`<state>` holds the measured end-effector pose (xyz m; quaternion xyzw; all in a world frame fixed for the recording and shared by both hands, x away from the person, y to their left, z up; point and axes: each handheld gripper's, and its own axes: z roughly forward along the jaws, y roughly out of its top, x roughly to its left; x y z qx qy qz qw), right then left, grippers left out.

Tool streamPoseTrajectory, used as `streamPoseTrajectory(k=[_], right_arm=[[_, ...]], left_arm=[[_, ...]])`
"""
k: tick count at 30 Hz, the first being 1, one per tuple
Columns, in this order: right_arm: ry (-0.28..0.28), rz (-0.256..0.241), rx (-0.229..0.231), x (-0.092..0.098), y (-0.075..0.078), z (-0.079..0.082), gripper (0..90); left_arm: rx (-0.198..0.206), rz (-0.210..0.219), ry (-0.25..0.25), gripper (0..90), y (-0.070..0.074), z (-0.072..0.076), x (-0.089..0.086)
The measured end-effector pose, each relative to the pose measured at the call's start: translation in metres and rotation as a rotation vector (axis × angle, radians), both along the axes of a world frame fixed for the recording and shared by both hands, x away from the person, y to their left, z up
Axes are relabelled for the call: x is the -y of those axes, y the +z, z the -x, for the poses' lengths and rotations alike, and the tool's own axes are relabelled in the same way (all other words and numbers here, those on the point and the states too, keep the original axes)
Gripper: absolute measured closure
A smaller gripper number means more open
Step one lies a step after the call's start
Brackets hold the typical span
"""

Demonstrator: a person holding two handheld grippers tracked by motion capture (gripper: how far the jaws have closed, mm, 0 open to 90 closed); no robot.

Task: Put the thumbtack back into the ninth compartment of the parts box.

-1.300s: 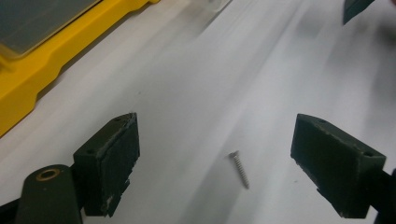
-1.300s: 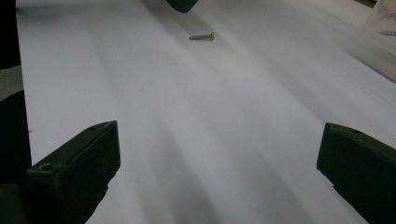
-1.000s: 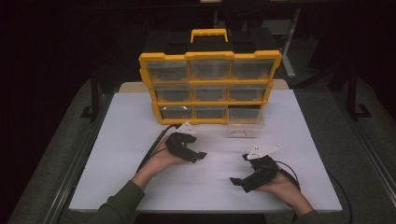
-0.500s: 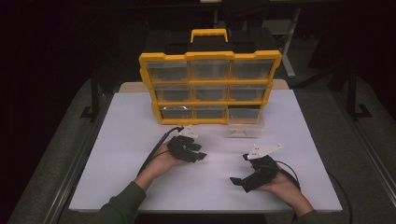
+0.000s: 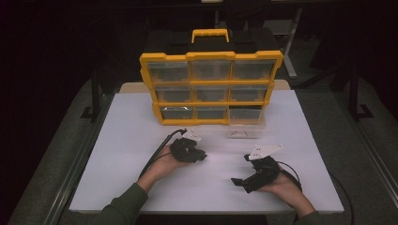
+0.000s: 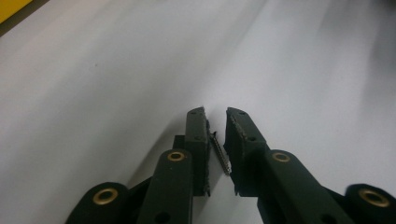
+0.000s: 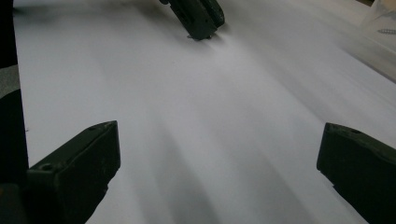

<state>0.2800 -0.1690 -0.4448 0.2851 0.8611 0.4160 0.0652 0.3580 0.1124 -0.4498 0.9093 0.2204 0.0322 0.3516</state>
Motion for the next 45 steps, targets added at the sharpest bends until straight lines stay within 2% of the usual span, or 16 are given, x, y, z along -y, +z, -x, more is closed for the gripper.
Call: streamPoseTrajectory(k=[8,22,24,26,33,41,45], right_arm=[[0.001,0.001,0.001,0.0,0.0,0.0,0.0],[-0.001,-0.009,-0.001,0.001,0.001,0.0,0.0],[0.002,-0.009,0.001,0.001,0.001,0.0,0.0],[0.002,-0.009,0.0,0.001,0.0,0.0,0.0],[-0.001,-0.013,0.0,0.001,0.001,0.0,0.0],[-0.003,-0.013,0.001,0.002,0.001,0.0,0.0],[-0.004,-0.014,0.001,0.001,0.001,0.0,0.0]], left_arm=[[0.005,-0.008,0.0,87.4,0.0,0.0,0.0],[-0.027,0.012,-0.002,87.6,0.003,-0.002,0.002],[-0.026,0.008,-0.013,87.6,0.006,-0.004,0.001],[-0.032,0.025,-0.005,87.6,0.008,-0.004,0.003],[-0.034,0.037,-0.019,87.6,0.018,-0.009,0.006],[-0.029,0.04,-0.038,87.6,0.035,-0.016,0.013],[-0.023,0.055,-0.053,87.6,0.046,-0.022,0.02]])
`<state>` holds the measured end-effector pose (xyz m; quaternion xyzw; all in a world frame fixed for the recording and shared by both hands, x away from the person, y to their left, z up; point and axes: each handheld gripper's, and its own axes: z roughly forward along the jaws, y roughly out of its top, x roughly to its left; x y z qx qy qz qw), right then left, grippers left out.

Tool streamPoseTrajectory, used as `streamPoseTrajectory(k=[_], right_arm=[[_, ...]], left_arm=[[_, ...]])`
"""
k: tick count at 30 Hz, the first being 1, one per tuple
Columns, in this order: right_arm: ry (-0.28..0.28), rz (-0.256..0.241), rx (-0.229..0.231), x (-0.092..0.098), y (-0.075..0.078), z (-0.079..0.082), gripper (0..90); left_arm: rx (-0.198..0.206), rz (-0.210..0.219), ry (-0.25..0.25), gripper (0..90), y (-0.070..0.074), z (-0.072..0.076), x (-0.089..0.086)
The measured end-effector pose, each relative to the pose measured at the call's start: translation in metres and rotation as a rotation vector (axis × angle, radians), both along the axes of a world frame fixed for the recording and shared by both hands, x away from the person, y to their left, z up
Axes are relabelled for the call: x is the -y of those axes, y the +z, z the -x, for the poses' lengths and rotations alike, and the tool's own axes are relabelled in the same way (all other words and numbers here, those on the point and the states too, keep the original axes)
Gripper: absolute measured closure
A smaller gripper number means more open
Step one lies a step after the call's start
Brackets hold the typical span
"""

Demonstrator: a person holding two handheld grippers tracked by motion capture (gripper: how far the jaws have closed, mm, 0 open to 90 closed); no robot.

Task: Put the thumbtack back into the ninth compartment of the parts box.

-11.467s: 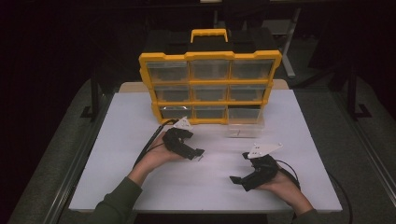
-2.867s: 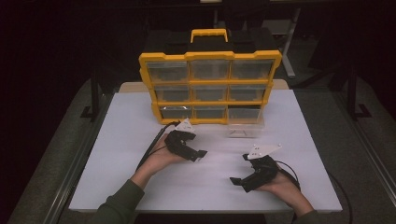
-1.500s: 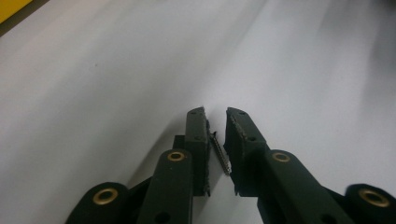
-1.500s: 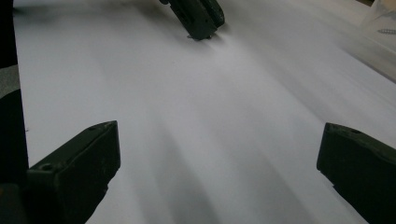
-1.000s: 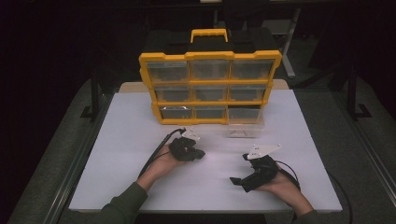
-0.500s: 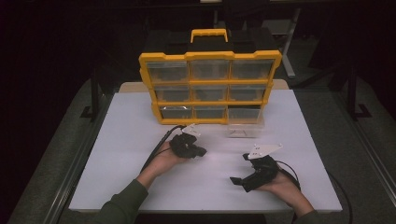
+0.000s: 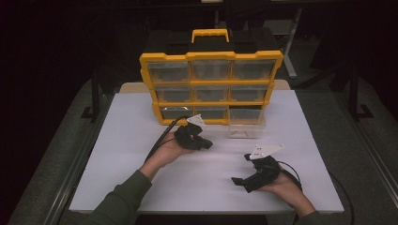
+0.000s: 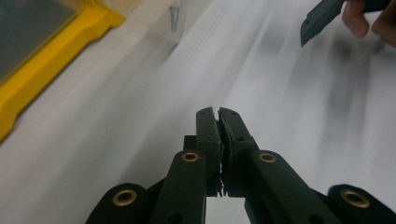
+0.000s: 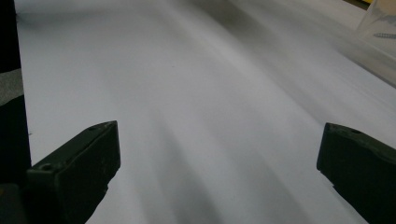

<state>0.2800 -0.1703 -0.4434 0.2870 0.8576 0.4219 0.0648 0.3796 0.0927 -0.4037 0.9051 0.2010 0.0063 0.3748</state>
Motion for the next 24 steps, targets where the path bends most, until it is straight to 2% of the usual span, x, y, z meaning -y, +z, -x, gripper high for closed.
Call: streamPoseTrajectory(k=[3,9,11,24], right_arm=[[0.001,0.001,0.0,0.0,0.0,0.0,0.0],[-0.001,-0.001,0.001,0.0,0.0,0.0,0.0],[-0.001,0.001,0.001,0.0,0.0,0.0,0.0],[0.001,0.003,0.0,0.0,0.0,0.001,0.0]], left_arm=[[0.004,-0.001,-0.009,87.6,0.006,-0.003,0.004],[0.005,0.022,-0.021,87.6,0.022,-0.009,0.012],[0.019,0.019,-0.031,87.6,0.028,-0.013,0.014],[0.024,0.035,-0.036,87.6,0.05,-0.033,0.028]])
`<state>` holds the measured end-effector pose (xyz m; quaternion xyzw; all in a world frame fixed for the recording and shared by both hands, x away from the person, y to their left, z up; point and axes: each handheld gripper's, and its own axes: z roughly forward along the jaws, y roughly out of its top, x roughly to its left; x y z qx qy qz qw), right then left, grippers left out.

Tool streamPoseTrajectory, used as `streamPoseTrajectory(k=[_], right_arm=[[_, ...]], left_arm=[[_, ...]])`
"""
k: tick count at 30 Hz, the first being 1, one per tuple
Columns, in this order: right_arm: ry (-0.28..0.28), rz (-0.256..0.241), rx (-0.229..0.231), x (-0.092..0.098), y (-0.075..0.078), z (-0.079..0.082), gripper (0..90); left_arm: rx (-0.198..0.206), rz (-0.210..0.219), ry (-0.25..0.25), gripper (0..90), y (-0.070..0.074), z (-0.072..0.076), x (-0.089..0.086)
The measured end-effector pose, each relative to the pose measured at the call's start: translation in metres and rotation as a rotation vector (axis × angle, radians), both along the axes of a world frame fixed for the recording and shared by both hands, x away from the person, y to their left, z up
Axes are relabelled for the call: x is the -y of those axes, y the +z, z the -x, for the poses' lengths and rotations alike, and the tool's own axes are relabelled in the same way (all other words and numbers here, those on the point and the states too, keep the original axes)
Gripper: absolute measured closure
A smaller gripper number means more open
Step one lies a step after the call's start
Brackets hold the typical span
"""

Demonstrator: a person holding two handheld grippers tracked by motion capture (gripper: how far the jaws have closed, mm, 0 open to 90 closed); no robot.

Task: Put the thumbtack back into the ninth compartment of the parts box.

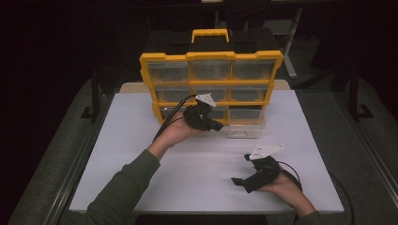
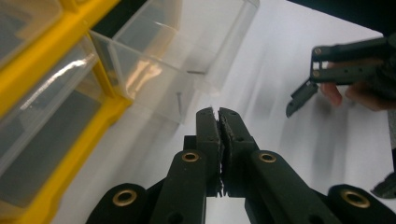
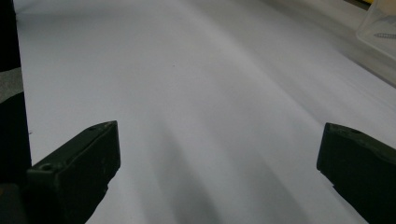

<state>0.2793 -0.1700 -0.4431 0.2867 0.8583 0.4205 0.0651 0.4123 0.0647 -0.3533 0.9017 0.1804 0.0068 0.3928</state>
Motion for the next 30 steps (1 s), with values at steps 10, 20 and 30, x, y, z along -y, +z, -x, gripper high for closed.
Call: streamPoseTrajectory(k=[10,20,30], right_arm=[[0.0,-0.001,0.0,0.0,0.0,0.0,0.0],[0.003,-0.004,0.005,0.0,0.0,0.0,0.0],[0.004,-0.005,0.004,0.0,0.0,0.0,0.0]], left_arm=[[0.01,0.014,-0.004,87.6,0.017,-0.015,0.019],[0.021,-0.001,-0.003,87.5,0.019,-0.026,0.042],[0.014,-0.023,0.002,87.5,0.004,-0.033,0.058]])
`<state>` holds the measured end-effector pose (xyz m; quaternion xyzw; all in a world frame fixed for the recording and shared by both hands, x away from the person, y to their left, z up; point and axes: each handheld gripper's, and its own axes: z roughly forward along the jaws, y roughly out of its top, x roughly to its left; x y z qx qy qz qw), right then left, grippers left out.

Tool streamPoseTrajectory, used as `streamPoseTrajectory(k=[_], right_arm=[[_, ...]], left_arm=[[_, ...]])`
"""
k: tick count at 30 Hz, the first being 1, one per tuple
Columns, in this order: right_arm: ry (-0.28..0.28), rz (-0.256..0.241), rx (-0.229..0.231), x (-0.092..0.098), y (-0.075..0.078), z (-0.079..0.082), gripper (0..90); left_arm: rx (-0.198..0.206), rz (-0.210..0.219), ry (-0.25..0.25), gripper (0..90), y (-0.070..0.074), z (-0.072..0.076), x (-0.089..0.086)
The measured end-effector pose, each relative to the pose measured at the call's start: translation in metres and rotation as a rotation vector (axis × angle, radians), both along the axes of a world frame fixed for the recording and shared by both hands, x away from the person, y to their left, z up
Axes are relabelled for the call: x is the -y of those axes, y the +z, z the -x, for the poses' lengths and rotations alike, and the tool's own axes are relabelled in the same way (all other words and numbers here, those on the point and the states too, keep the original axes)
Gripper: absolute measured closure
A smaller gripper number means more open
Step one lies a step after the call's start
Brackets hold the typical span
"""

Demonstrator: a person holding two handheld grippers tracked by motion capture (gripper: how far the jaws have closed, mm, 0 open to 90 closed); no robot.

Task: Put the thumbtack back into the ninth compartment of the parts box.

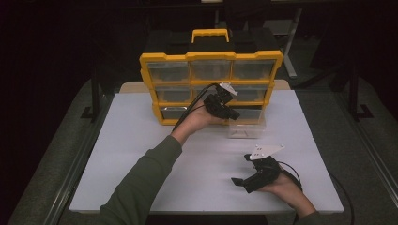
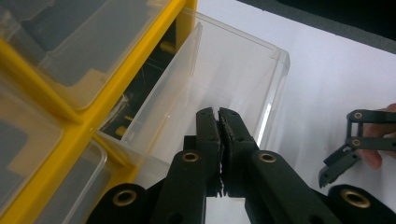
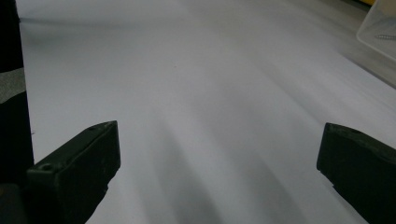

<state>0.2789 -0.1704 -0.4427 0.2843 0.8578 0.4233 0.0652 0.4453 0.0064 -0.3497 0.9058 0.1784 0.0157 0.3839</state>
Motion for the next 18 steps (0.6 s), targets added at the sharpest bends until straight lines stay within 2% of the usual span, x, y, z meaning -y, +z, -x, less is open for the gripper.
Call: streamPoseTrajectory(k=[4,12,18], right_arm=[[0.001,0.0,0.001,0.0,0.0,0.0,0.0],[0.001,-0.001,-0.001,0.0,0.0,0.0,0.0],[0.001,-0.001,0.0,0.0,0.0,0.0,0.0]], left_arm=[[-0.002,-0.015,-0.003,87.5,-0.004,-0.001,0.002],[-0.004,0.005,0.003,82.0,-0.002,-0.002,-0.001],[-0.005,0.011,0.004,77.7,0.005,-0.002,-0.008]])
